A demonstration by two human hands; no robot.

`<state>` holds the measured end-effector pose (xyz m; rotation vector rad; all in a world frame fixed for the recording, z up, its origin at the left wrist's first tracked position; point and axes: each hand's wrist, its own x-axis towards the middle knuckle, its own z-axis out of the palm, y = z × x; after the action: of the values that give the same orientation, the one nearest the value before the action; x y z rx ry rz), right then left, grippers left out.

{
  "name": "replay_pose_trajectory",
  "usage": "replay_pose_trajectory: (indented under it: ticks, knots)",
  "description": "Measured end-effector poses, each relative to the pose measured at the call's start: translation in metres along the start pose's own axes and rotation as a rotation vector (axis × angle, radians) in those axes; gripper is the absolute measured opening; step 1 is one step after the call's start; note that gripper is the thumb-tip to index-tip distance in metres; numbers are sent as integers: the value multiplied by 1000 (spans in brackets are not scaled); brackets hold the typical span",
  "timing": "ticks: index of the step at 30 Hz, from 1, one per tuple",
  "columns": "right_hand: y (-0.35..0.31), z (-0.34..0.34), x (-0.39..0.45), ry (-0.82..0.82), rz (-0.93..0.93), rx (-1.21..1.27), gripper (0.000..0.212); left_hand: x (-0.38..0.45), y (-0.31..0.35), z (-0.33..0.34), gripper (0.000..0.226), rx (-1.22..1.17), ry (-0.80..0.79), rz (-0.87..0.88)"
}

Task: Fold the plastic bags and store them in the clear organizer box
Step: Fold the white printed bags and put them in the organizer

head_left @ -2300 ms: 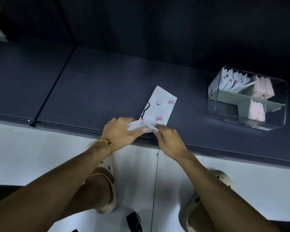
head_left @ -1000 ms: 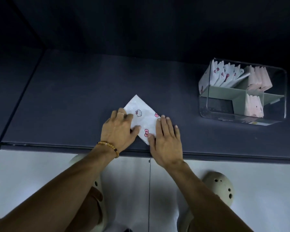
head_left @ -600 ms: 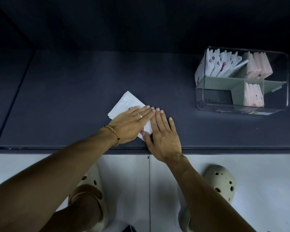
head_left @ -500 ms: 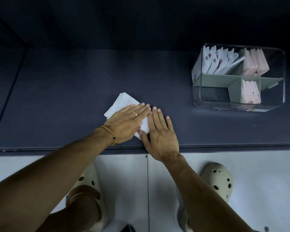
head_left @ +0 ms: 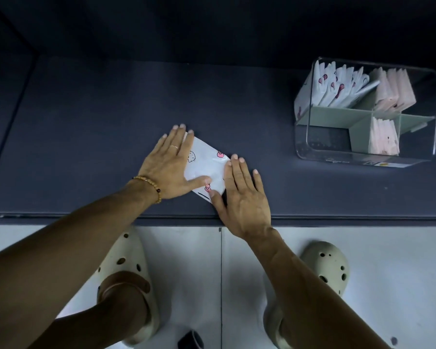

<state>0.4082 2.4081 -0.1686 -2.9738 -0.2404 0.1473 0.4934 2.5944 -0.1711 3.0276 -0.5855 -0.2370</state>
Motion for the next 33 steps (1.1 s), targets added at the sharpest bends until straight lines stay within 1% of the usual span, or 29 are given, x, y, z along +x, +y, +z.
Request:
replay_pose_trajectory:
  ticks: [2, 5, 7, 9, 11, 12, 14, 16, 17, 19, 20, 21, 23, 24, 25, 26, 27, 28, 29, 31, 33]
  knots:
    - [1, -2, 1, -16, -12, 22, 72, 0, -3, 2, 118, -12, 3, -3]
    - [6, -9, 1, -47, -45, 129, 70, 1, -2, 1, 118, 6, -8, 15]
    - [11, -20, 2, -23, -70, 189, 68, 1, -5, -2, 117, 19, -32, 47]
    - [14, -32, 3, 37, -167, 152, 71, -1, -7, -5, 117, 48, -71, 152]
    - [15, -39, 4, 46, -341, 54, 75, -7, -3, -9, 114, 70, -117, 277]
    - [16, -40, 3, 9, -414, 12, 76, -10, -1, -11, 111, 71, -137, 310]
    - [20, -40, -1, -96, -467, -52, 82, -17, 2, -18, 106, 99, -131, 308]
    - [24, -38, -7, -154, -464, -115, 86, -29, 5, -29, 92, 91, -30, 273]
    - [25, -36, -11, -149, -464, -143, 85, -37, 9, -33, 77, 76, 61, 277]
    - [23, -34, -18, -89, -464, -165, 77, -56, 17, -32, 47, 73, 255, 321]
    - [21, -33, -22, -45, -466, -155, 71, -66, 21, -29, 43, 57, 275, 331]
    - [19, -32, -25, 5, -471, -138, 65, -76, 24, -27, 51, 24, 232, 316]
    - [16, -31, -29, 79, -480, -108, 51, -89, 25, -23, 78, -16, 52, 249]
    - [14, -32, -31, 100, -470, -85, 44, -92, 24, -21, 87, -3, -12, 233]
    - [11, -33, -31, 114, -439, -37, 38, -93, 23, -19, 86, -2, -46, 228]
    - [9, -35, -31, 123, -381, 51, 32, -94, 22, -18, 76, -62, -35, 222]
    - [6, -38, -29, 118, -295, 180, 27, -93, 22, -19, 58, -194, 12, 197]
    - [4, -42, -24, 88, -183, 330, 23, -93, 22, -22, 38, -369, 71, 140]
    - [2, -45, -18, 39, -65, 475, 20, -89, 22, -25, 24, -551, 99, 54]
    - [-1, -50, -3, -48, 125, 672, 15, -81, 22, -32, 16, -830, 68, -112]
    - [-3, -52, 13, -90, 232, 746, 18, -70, 21, -37, 16, -986, 23, -233]
